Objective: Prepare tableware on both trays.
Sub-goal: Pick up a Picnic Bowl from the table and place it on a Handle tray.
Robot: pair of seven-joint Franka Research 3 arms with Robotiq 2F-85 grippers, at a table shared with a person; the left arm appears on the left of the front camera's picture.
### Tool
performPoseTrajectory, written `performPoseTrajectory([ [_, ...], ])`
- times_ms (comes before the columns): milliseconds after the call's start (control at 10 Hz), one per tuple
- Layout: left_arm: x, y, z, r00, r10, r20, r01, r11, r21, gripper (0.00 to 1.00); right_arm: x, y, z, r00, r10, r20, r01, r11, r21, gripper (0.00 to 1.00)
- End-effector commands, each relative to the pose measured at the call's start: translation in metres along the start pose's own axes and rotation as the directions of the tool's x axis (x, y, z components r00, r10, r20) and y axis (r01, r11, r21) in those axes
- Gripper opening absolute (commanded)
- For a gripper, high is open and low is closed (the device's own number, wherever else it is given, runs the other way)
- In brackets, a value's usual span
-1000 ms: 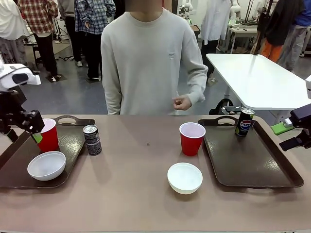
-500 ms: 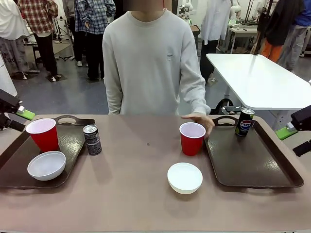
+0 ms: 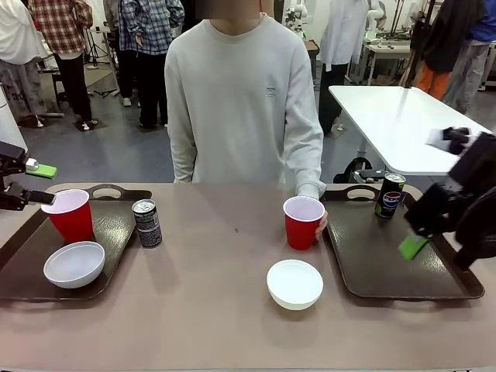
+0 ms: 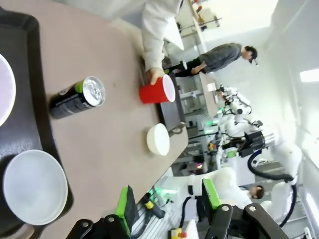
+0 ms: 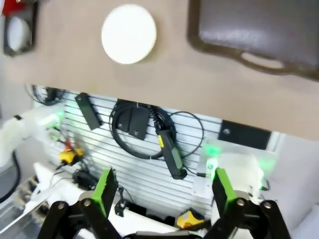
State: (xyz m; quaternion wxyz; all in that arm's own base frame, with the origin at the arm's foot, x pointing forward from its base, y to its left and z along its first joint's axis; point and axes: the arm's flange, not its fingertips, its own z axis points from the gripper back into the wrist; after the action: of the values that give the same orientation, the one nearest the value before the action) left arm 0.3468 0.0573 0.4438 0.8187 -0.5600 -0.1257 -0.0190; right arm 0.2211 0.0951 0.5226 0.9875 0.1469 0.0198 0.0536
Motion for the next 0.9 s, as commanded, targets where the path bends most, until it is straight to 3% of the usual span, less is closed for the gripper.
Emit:
performPoseTrajectory([
  [0, -0.022, 0.008, -0.003, 0.999, -0.013, 0.05, 0.015, 0.999, -0.049, 0.72, 0.03, 0.02, -0.001, 0.999, -0.025, -0.032, 0.023, 0.998, -0.065, 1.0],
  [200, -0.029, 0.008, 0.006, 0.997, -0.004, 0.073, 0.008, 0.998, -0.059, 0.72, 0.051, 0.046, -0.015, 0.999, -0.041, -0.011, 0.04, 0.992, -0.121, 1.0],
  [400, -0.036, -0.002, 0.006, 0.997, -0.035, 0.064, 0.033, 0.999, 0.028, 0.72, 0.051, 0.048, -0.011, 0.999, 0.017, -0.04, -0.02, 0.998, -0.059, 1.0],
  [500, -0.006, 0.009, 0.019, 0.998, 0.024, 0.061, -0.022, 0.999, -0.037, 0.72, 0.047, 0.047, -0.019, 1.0, -0.01, -0.013, 0.009, 0.997, -0.079, 1.0],
  [800, -0.006, 0.009, 0.019, 0.998, 0.024, 0.061, -0.022, 0.999, -0.037, 0.72, 0.051, 0.051, -0.018, 1.0, 0.011, -0.027, -0.013, 0.998, -0.053, 1.0],
])
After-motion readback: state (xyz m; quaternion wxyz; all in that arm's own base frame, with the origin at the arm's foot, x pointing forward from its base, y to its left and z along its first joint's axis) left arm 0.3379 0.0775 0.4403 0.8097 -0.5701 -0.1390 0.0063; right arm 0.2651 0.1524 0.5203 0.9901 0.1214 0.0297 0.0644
